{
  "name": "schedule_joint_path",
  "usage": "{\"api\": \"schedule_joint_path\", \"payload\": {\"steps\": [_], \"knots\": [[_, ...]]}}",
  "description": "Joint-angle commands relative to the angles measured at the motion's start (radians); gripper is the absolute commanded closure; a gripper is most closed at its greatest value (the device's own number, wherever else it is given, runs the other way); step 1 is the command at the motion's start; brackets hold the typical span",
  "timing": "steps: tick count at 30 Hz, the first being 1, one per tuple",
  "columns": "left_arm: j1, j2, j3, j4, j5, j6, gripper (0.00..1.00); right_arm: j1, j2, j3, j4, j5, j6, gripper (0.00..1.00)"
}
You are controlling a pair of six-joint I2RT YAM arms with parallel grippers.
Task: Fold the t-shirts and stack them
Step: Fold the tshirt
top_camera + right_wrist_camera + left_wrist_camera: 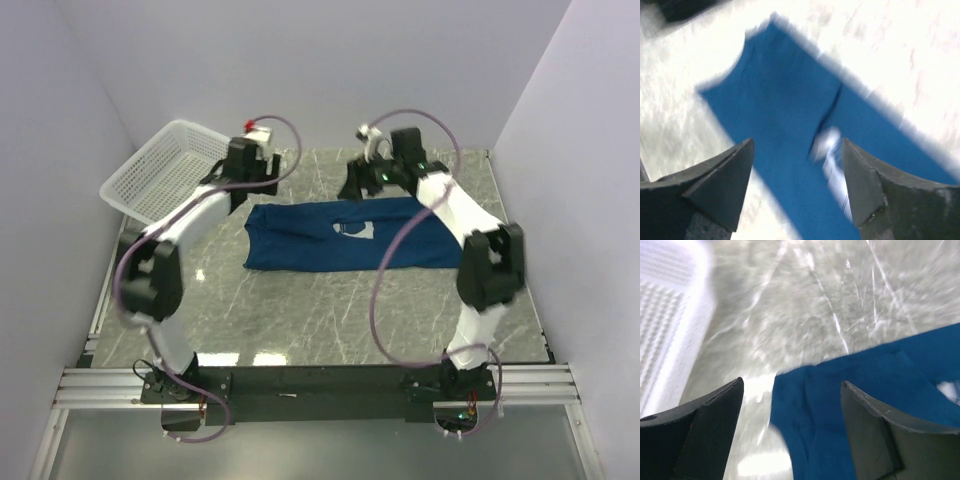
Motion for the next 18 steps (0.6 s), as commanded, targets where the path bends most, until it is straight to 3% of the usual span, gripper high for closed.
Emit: {"api": "schedule_joint_path", "payload": {"steps": [1, 5, 9, 18], "knots": [[0.042, -0.291, -0.169, 0.127, 0.018, -0.137, 0.17, 0.033, 0.283, 0.324, -0.167, -0.055, 0.194, 0.24], [0.065, -0.564, -0.418, 0.183, 0.141, -0.221, 0.15, 0.077, 0.335, 0.314, -0.045, 0.033, 0.321, 0.23], [0.076, -0.819, -0.590, 0.155, 0.201, -0.266, 0.14, 0.108, 0.441, 0.444, -0.123, 0.091, 0.377, 0.24], [0.076, -1.095, -0.878, 0.118, 0.307, -0.507, 0.14, 0.131, 0.547, 0.509, -0.144, 0.136, 0.443, 0.30]]}}
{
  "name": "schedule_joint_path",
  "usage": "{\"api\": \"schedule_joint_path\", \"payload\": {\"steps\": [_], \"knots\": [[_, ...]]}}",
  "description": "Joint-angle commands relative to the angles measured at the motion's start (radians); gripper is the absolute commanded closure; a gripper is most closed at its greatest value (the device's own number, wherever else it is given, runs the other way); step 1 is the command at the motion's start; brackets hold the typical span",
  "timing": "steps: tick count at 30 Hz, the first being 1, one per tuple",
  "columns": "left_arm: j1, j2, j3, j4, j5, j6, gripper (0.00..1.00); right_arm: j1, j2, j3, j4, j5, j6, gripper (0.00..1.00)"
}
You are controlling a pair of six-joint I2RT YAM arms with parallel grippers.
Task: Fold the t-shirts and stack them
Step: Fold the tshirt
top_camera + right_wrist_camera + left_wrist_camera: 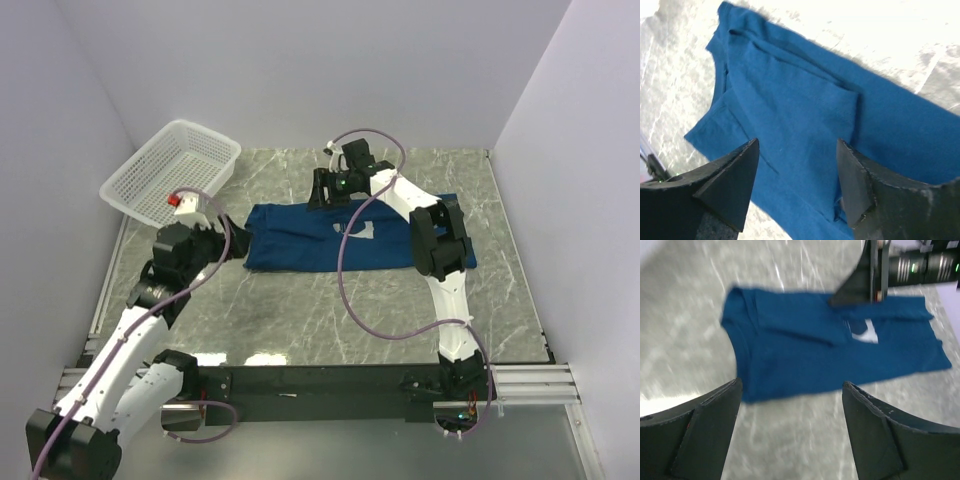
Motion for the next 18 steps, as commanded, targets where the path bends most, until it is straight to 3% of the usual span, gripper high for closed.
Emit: {"api": "schedule_joint_path", "payload": {"steps": [1, 8, 18], "knots": [[0.000, -0.074, -0.070, 0.020, 0.075, -0.141, 0.14, 0.003, 0.025, 0.057, -0.013, 0.043, 0.047, 0.31], [0.000, -0.150, -0.110, -0.011, 0.063, -0.202, 0.14, 0.013, 0.040, 0.057, -0.019, 0.141, 0.044, 0.33], [0.000, -0.256, -0.153, -0.067, 0.049, -0.245, 0.14, 0.016, 0.066, 0.043, -0.025, 0.118, 0.057, 0.36]]}}
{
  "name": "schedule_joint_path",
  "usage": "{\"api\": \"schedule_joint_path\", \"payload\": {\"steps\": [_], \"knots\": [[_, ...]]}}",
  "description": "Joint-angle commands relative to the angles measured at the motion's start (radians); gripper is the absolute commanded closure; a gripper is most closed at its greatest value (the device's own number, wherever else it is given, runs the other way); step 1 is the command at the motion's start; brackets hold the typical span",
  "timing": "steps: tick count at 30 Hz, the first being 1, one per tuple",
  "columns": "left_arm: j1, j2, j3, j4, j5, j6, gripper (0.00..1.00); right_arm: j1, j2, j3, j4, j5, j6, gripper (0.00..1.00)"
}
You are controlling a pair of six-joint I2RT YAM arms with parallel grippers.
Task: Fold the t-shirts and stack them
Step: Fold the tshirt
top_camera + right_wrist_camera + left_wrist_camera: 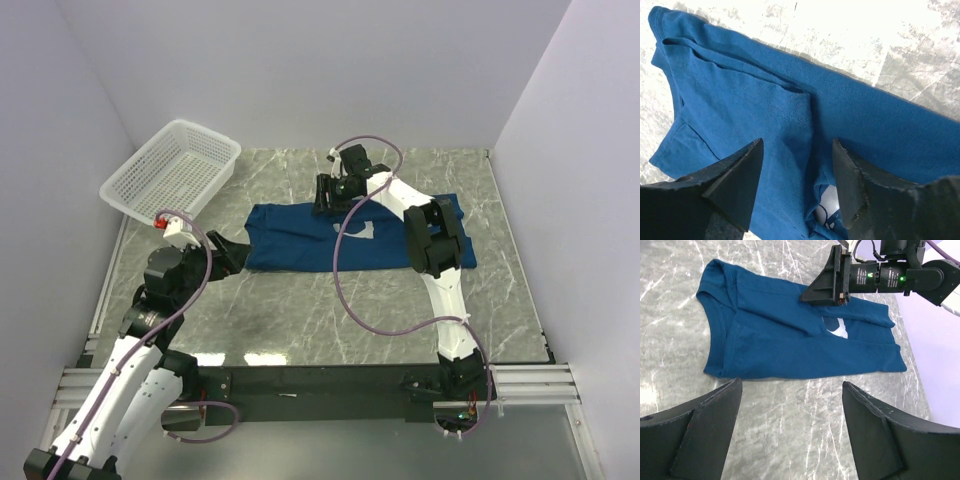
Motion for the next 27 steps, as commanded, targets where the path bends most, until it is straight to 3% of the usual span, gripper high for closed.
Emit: {"api": "schedule_joint_path", "payload": {"steps": [1, 6, 13, 18, 27], "knots": [[0.000, -0.035, -0.012, -0.019, 0.002, -0.032, 0.14, 0.013, -0.006, 0.005, 0.012, -0.006, 0.011, 0.37], [0.000, -0.046, -0.008, -0.029, 0.001, -0.032, 0.14, 0.010, -0.030, -0.014, 0.027, -0.030, 0.019, 0.41], [0.000, -0.037, -0.003, -0.028, 0.004, -0.029, 0.14, 0.012, -0.076, -0.045, 0.041, -0.038, 0.019, 0.55], [0.000, -0.042, 0.003, -0.033, 0.004, -0.029, 0.14, 0.010, -0.105, -0.061, 0.050, -0.007, 0.011, 0.79], [0.000, -0.057, 0.003, -0.045, 0.004, -0.027, 0.14, 0.010, -0.173, -0.125, 0.085, 0.026, -0.001, 0.90]]}}
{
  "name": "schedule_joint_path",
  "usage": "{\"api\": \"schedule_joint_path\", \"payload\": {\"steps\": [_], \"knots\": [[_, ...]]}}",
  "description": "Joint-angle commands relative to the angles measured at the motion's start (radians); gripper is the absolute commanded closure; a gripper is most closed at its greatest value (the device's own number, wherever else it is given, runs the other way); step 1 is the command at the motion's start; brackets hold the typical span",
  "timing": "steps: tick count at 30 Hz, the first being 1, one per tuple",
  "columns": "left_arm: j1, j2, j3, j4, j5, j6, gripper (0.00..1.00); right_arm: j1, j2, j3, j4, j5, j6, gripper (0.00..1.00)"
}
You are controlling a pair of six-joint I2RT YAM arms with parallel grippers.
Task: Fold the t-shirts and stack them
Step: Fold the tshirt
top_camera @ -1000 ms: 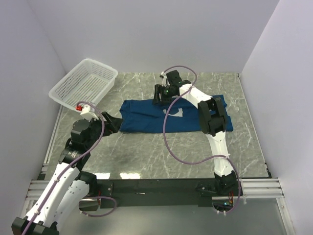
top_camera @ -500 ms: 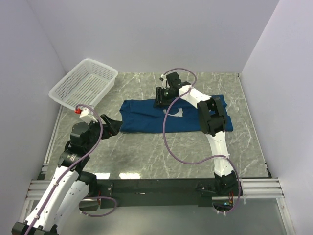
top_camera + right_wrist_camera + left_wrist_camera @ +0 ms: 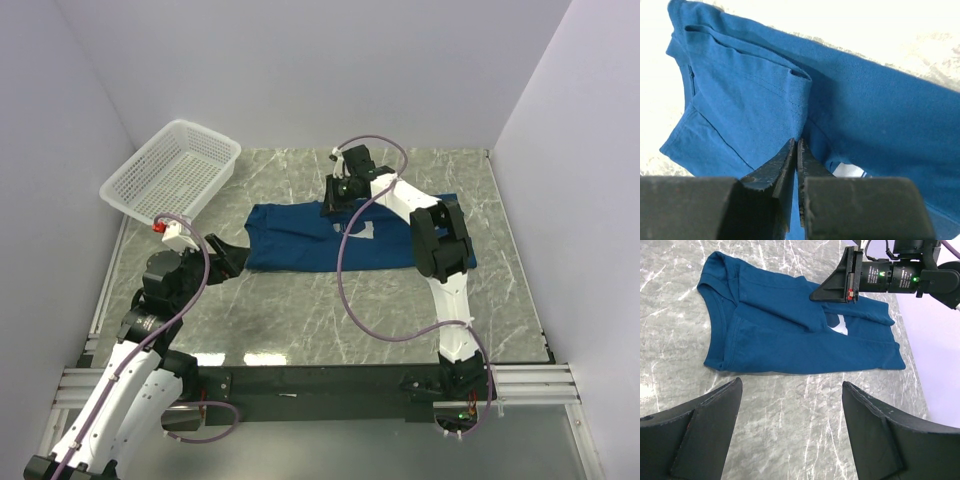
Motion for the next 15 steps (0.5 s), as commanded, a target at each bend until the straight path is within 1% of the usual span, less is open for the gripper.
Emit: {"api": "schedule_joint_path", "payload": {"steps": [1, 6, 15], "knots": [[0.000, -0.014, 0.014, 0.001, 0.005, -0.010, 0.14, 0.006, -0.096, -0.034, 0.050, 0.027, -0.014, 0.90], [0.000, -0.017, 0.012, 0.004, 0.010, -0.011, 0.14, -0.001, -0.107, -0.054, 0.057, 0.041, -0.014, 0.93], [0.000, -0.017, 0.014, 0.000, 0.010, -0.005, 0.14, -0.038, -0.136, -0.101, 0.076, 0.055, -0.011, 0.94]]}}
